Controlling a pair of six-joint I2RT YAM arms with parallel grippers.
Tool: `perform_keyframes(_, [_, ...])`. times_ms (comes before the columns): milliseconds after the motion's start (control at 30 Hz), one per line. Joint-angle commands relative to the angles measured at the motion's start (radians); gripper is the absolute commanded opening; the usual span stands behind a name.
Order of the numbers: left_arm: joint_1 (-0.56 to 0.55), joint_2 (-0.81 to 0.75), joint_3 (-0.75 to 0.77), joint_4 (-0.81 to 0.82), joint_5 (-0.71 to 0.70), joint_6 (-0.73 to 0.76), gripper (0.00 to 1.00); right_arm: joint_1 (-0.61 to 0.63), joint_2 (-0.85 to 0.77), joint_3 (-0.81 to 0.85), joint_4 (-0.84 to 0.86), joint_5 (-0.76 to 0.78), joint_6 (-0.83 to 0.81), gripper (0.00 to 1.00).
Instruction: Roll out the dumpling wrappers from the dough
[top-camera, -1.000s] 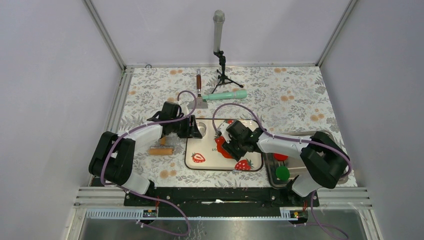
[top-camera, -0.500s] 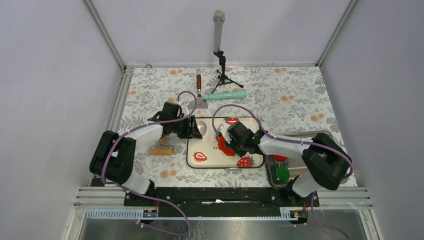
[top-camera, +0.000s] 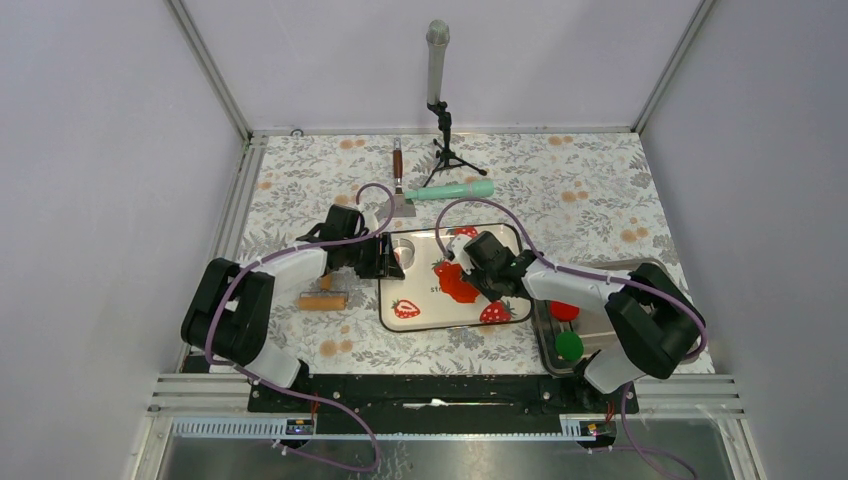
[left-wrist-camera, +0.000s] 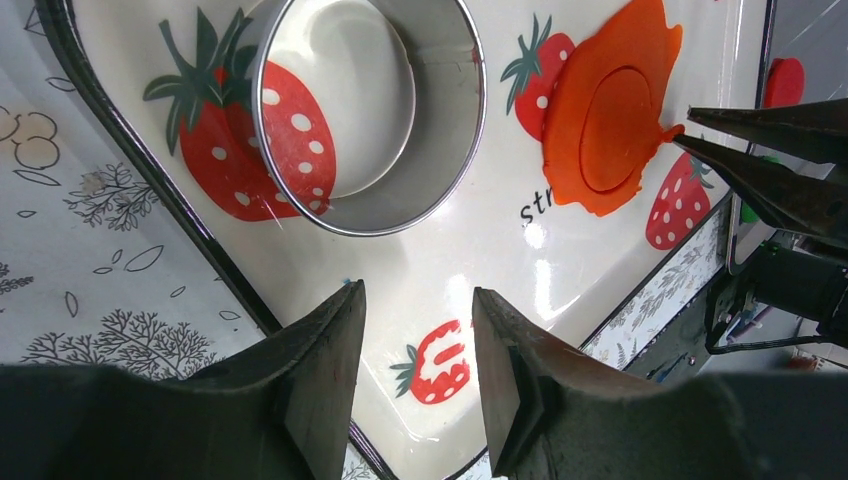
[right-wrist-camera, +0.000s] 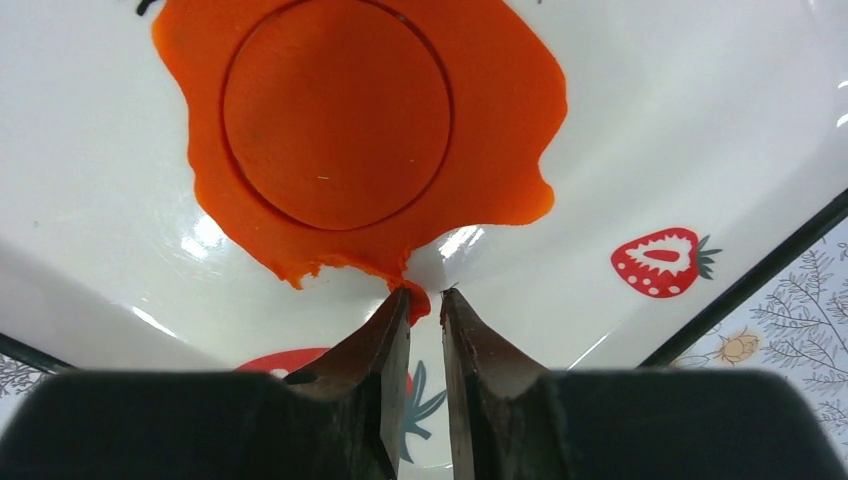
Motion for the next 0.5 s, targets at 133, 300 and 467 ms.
perform_keyframes(133, [0.002, 0.011, 0.024, 0.041, 0.036, -0.011, 0.46, -0.038, 0.029, 0.078, 0.014, 0.035, -0.03, 0.24])
perform_keyframes(300, [0.002, 0.011, 0.027, 0.035, 0.043, -0.009, 0.46, -0.043, 0.037, 0.155, -0.076, -0.134, 0.021, 0.38])
perform_keyframes(467, [0.002, 0.004, 0.029, 0.022, 0.042, -0.004, 0.46, -0.054, 0.035, 0.239, -0.21, -0.17, 0.075, 0.42])
